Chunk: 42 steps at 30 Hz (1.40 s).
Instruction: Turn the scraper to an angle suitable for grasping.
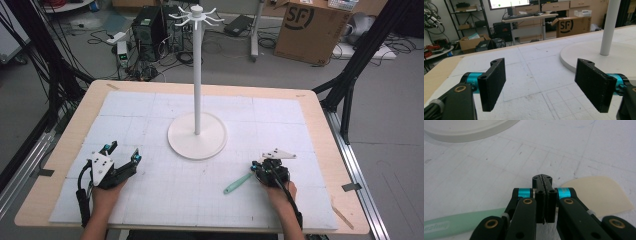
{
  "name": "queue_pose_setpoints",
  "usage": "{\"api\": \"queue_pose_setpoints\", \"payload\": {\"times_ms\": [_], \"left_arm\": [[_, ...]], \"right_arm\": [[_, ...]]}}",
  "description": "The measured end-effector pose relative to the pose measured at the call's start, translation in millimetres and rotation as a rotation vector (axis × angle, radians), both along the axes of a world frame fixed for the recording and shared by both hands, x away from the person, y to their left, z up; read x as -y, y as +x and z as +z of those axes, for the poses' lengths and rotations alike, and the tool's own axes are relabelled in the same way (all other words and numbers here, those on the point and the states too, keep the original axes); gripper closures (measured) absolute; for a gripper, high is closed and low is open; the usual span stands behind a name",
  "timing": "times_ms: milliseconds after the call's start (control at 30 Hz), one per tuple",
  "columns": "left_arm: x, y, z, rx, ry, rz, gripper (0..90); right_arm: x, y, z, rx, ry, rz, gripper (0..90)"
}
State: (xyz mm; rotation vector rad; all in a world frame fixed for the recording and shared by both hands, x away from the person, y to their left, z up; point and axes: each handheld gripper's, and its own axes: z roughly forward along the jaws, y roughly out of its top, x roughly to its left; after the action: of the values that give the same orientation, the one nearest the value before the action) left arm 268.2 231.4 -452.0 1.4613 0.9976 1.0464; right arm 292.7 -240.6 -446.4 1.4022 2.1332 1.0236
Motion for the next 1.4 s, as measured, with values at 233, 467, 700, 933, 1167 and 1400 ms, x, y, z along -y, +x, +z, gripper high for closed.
{"api": "queue_pose_setpoints", "payload": {"times_ms": [233, 467, 700, 933, 1167, 1400], "left_arm": [[-0.3, 0.0, 0.1, -0.001, 0.002, -0.001, 25.5], [-0.4, 0.0, 0.1, -0.001, 0.002, 0.0, 25.5], [-0.4, 0.0, 0.1, -0.001, 0.002, 0.0, 25.5], [-0.4, 0.1, 0.1, 0.0, 0.001, 0.0, 25.5], [-0.5, 0.0, 0.1, -0.001, 0.002, -0.001, 25.5], [-0.7, 0.2, 0.2, -0.002, 0.001, -0.001, 25.5]], "right_arm": [[3.4, -6.9, -0.5, -0.002, 0.019, -0.011, 90.0], [5.8, -10.1, -1.3, -0.003, 0.036, -0.018, 90.0], [8.5, -13.4, -2.0, -0.006, 0.059, -0.024, 90.0], [7.3, -15.5, -2.1, -0.002, 0.055, -0.036, 90.0], [8.0, -21.6, -1.5, -0.005, 0.06, -0.034, 90.0], [11.7, -28.7, -1.4, 0.034, 0.09, -0.009, 90.0]]}}
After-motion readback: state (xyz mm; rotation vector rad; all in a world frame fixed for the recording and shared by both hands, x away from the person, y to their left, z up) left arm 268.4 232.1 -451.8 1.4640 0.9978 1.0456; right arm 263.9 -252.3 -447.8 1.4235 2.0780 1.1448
